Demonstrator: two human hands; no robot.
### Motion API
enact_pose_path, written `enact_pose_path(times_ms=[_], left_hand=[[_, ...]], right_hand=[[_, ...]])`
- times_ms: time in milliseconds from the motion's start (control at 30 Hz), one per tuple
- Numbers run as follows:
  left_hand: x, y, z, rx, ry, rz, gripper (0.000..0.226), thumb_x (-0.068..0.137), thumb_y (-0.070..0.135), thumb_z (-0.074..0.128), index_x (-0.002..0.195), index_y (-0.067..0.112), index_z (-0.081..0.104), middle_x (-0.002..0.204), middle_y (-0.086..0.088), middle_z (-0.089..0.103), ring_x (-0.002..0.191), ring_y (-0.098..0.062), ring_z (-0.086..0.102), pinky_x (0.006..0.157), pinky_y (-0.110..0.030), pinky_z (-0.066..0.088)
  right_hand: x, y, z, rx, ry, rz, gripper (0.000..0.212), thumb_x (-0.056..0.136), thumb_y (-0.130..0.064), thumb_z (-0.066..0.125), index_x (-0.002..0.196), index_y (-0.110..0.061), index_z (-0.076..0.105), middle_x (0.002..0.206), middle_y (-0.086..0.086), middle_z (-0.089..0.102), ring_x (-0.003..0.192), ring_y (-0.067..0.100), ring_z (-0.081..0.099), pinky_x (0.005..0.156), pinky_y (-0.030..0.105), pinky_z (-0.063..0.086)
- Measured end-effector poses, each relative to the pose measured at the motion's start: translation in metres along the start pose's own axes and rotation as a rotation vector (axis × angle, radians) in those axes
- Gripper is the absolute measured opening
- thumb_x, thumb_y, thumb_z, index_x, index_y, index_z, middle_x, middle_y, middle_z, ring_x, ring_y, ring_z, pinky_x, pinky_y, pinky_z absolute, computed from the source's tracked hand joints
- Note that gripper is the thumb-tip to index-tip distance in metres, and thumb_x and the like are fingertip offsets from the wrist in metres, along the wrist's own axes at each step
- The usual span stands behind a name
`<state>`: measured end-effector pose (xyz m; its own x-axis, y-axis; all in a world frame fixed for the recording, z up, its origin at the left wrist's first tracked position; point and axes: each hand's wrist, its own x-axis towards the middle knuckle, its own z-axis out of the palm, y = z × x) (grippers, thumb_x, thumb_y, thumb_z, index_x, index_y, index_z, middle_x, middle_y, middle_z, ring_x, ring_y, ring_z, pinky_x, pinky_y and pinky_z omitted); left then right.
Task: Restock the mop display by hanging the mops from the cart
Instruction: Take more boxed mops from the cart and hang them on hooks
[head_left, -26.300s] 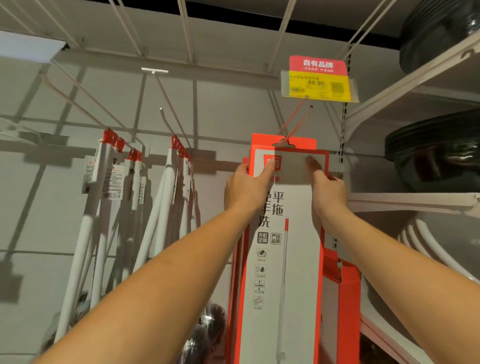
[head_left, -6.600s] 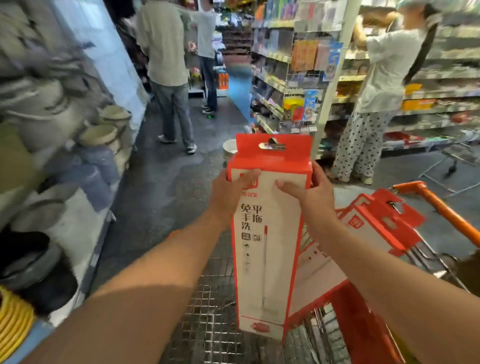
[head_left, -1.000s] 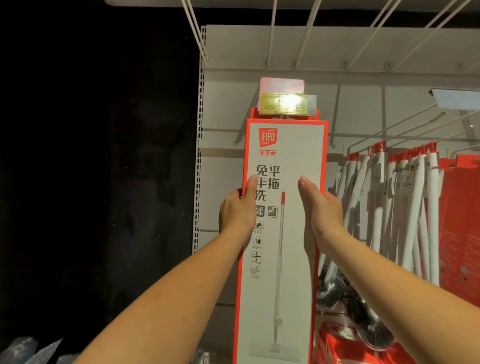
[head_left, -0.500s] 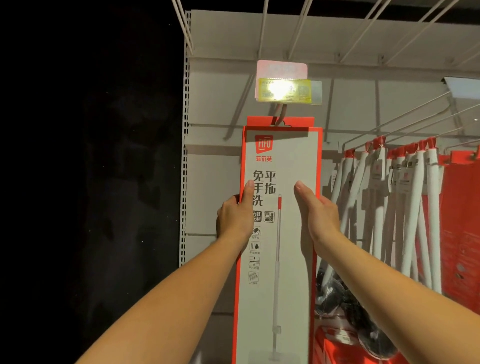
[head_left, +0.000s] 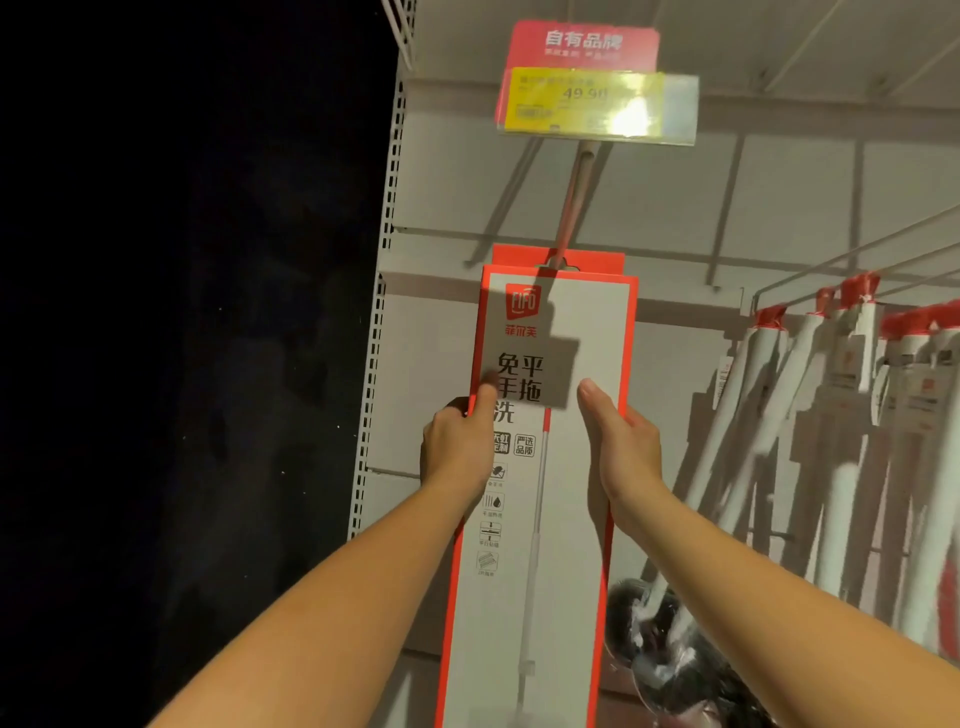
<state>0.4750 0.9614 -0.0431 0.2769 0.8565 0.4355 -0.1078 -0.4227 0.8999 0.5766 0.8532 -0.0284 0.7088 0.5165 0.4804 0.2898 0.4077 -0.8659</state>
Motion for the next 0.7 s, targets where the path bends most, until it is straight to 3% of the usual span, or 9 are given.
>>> enact_pose_path(times_ms=[67,167,300,433,500,600,700], left_hand=[[0.007,-0.005,0.006,-0.027,0.001,-0.021,0.050,0.090,0.066,0.041,0.078,0.021,0.058,0.081,-0.008,0.071,0.070,-0.025,0.067,0.062,-0.033,0.051],[0.020,-0.005,0.012,-0.014,0.016,-0.074,0.056,0.075,0.080,0.032,0.077,0.028,0.053,0.077,0.007,0.063,0.073,-0.020,0.064,0.067,-0.033,0.054],[0.044,-0.011,0.022,0.175,-0.016,-0.065,0.062,0.085,0.073,0.021,0.084,0.021,0.054,0.073,0.003,0.057,0.068,-0.018,0.059,0.062,-0.027,0.047],[0.066,-0.023,0.032,0.173,-0.081,0.002,0.061,0.093,0.065,0.024,0.101,0.014,0.058,0.077,-0.001,0.056,0.072,-0.017,0.055,0.065,-0.026,0.041],[0.075,-0.030,0.037,0.138,-0.135,0.012,0.056,0.095,0.063,0.025,0.108,0.018,0.056,0.089,-0.001,0.058,0.081,-0.016,0.054,0.074,-0.027,0.041],[0.080,-0.036,0.041,0.042,-0.205,0.019,0.077,0.082,0.078,0.025,0.121,0.021,0.058,0.107,-0.001,0.066,0.098,-0.019,0.060,0.089,-0.033,0.048],[0.083,-0.041,0.043,0.010,-0.239,0.025,0.065,0.086,0.073,0.026,0.119,0.026,0.057,0.104,0.002,0.068,0.096,-0.014,0.063,0.084,-0.030,0.051]], right_hand=[[0.010,0.009,0.001,0.001,-0.003,-0.008,0.021,0.089,-0.042,0.061,0.097,-0.024,0.065,0.098,-0.003,0.071,0.094,0.018,0.067,0.078,0.029,0.050],[0.027,0.020,0.006,-0.007,0.010,-0.001,0.023,0.088,-0.045,0.062,0.099,-0.024,0.065,0.101,-0.003,0.071,0.097,0.019,0.066,0.085,0.033,0.050],[0.047,0.034,0.011,-0.016,0.037,0.008,0.031,0.088,-0.044,0.062,0.110,-0.021,0.065,0.104,-0.004,0.069,0.101,0.019,0.064,0.093,0.035,0.048],[0.066,0.044,0.013,-0.036,0.050,0.038,0.036,0.088,-0.045,0.062,0.113,-0.019,0.064,0.104,-0.002,0.070,0.098,0.022,0.066,0.093,0.040,0.051],[0.074,0.047,0.012,-0.046,0.032,0.062,0.034,0.089,-0.044,0.061,0.112,-0.018,0.064,0.103,-0.001,0.072,0.095,0.022,0.068,0.088,0.041,0.054],[0.080,0.048,0.012,-0.011,-0.006,0.065,0.027,0.092,-0.036,0.060,0.111,-0.017,0.064,0.098,-0.002,0.073,0.089,0.017,0.070,0.073,0.029,0.053],[0.079,0.048,0.010,-0.043,-0.032,0.039,0.027,0.093,-0.037,0.058,0.113,-0.020,0.063,0.100,-0.007,0.072,0.093,0.011,0.067,0.070,0.022,0.048]])
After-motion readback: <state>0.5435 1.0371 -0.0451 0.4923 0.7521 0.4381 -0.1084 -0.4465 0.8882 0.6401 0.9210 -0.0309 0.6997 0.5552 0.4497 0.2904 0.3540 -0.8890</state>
